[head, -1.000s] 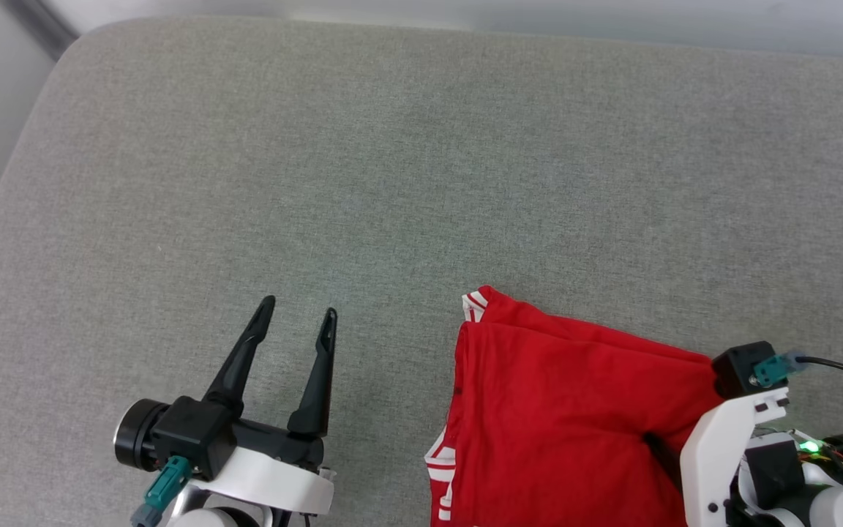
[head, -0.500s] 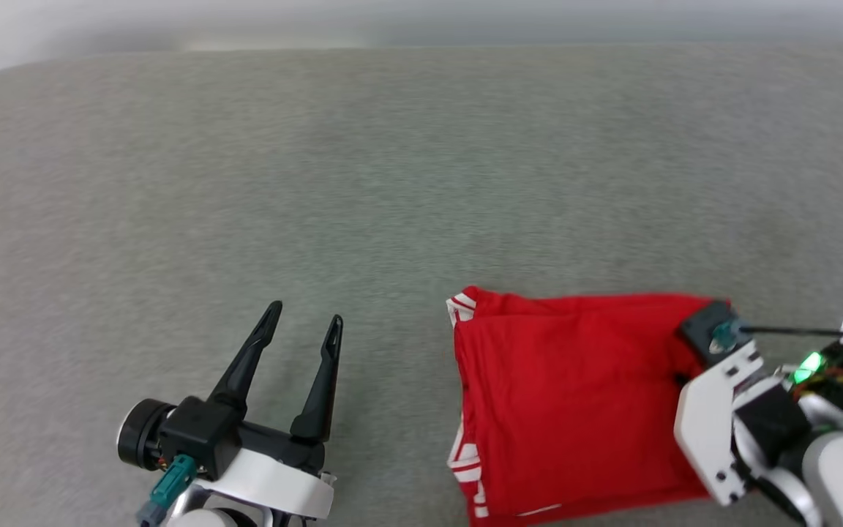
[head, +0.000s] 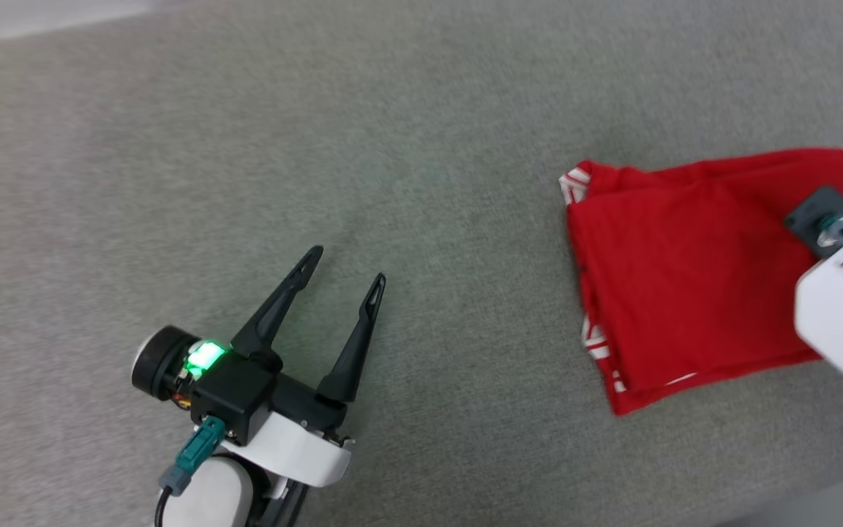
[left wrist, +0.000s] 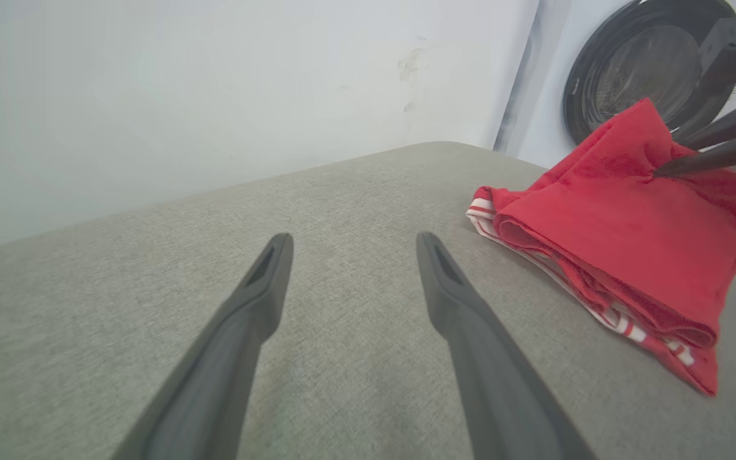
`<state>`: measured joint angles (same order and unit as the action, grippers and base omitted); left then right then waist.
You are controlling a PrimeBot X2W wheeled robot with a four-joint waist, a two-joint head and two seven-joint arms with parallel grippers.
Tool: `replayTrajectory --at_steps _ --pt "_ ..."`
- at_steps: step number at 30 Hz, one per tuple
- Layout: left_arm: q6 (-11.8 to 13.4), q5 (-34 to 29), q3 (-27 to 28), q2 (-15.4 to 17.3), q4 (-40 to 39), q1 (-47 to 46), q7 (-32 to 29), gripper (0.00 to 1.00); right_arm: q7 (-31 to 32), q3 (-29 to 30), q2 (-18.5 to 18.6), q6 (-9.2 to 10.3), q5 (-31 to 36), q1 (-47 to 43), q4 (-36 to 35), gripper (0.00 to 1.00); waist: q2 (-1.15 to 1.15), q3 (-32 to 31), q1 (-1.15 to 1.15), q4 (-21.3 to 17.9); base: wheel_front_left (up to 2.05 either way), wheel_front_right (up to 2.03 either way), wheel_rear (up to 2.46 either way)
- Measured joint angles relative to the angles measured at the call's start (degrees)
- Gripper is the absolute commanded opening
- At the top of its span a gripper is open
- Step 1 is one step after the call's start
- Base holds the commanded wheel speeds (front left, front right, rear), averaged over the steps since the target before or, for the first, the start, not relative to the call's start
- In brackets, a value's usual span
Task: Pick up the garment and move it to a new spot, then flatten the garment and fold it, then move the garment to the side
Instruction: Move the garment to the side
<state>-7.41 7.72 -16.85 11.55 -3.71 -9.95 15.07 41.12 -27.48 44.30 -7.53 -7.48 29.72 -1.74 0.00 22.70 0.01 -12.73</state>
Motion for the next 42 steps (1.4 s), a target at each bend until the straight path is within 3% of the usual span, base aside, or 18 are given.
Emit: replayTrajectory --at_steps 12,20,30,31,32,33,42 --pt "0.0 -0.44 -3.47 4.93 -2.34 -6.38 0.0 1.0 -14.6 10.0 0.3 -0.01 4.54 4.69 17.49 0.0 0.0 11.05 0.0 -4.82 0.0 0.0 0.0" --pt "-0.15 -0.58 -4.32 6.04 -4.58 -8.35 0.23 1.0 -22.03 17.9 -0.24 -0.01 10.67 6.95 27.98 0.0 0.0 15.68 -0.01 -3.37 0.0 0.0 0.0" --pt "-0.15 -0.85 -4.24 5.87 -5.22 -9.05 0.25 1.0 -26.01 22.96 -0.79 -0.01 18.53 10.24 34.19 0.0 0.0 16.67 -0.01 -1.27 0.0 0.0 0.0" --pt "-0.15 -0.85 -4.16 5.87 -5.09 -9.05 0.25 1.0 -26.11 23.41 -1.1 -0.01 18.91 10.51 34.54 0.21 0.0 16.53 -0.01 -1.21 0.0 0.0 0.0" --pt "-0.14 -0.85 -4.11 5.84 -4.93 -9.05 0.25 1.0 -26.49 24.02 -1.47 -0.01 19.52 10.76 34.74 0.88 0.0 16.33 -0.01 -1.15 0.0 0.0 0.0" --pt "-0.14 -0.83 -4.1 5.81 -4.66 -9.04 0.25 1.0 -26.54 24.44 -1.86 -0.01 20.36 10.96 34.86 1.0 0.0 16.04 -0.01 -1.11 0.0 0.0 0.0" --pt "-0.11 0.58 -1.87 2.58 -1.44 -5.89 0.14 1.0 -29.87 27.31 -5.82 -0.01 23.63 11.28 31.66 1.0 0.0 9.68 -0.01 -0.19 0.0 0.0 0.0"
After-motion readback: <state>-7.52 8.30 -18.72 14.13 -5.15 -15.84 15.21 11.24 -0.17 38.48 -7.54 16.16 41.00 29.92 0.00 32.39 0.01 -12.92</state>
